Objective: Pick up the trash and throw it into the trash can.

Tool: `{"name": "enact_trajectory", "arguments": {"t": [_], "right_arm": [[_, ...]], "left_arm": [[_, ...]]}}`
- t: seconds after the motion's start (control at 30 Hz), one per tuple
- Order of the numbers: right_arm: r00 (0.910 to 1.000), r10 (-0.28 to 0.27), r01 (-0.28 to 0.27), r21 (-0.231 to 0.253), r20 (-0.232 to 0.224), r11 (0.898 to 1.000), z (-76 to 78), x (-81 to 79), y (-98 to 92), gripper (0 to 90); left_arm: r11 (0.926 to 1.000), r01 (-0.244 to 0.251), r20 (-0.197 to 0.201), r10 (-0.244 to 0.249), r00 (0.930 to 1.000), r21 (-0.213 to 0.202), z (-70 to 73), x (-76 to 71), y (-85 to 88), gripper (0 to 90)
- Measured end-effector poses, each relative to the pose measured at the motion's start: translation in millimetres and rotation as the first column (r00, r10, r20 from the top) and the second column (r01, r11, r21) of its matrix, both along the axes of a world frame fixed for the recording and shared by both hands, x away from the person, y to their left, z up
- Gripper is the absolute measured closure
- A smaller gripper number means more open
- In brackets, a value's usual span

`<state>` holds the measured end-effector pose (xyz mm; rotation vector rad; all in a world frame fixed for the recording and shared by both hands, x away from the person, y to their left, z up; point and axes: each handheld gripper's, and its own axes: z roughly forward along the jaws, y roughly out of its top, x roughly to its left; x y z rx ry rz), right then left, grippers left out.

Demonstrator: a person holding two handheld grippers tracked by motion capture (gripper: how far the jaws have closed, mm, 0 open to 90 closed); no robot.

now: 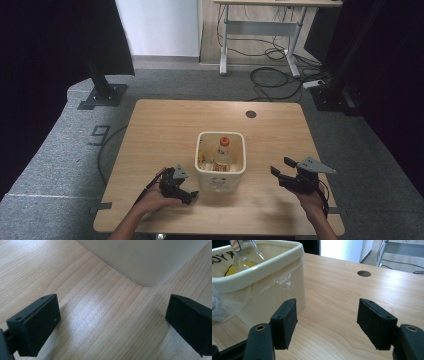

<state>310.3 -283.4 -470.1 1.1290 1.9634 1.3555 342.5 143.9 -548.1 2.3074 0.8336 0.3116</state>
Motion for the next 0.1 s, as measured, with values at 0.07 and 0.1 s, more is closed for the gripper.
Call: {"name": "enact_trajectory", "arguments": {"t": [0.07, 0.1], "right_arm": [[1.0, 0.003, -0.003, 0.002, 0.006, 1.0, 1.4, -0.3, 1.1, 32.1], [0.9999, 0.006, -0.006, 0.007, 0.012, 1.0, 3.1, -0.7, 2.2, 32.1]], "left_arm": [[1.0, 0.001, 0.0, -0.001, 1.0, 0.0, 0.0, 0.1, -0.2, 0.0], [1.0, 0.001, 0.0, -0.001, 1.0, 0.0, 0.0, 0.2, -0.2, 0.0]]}}
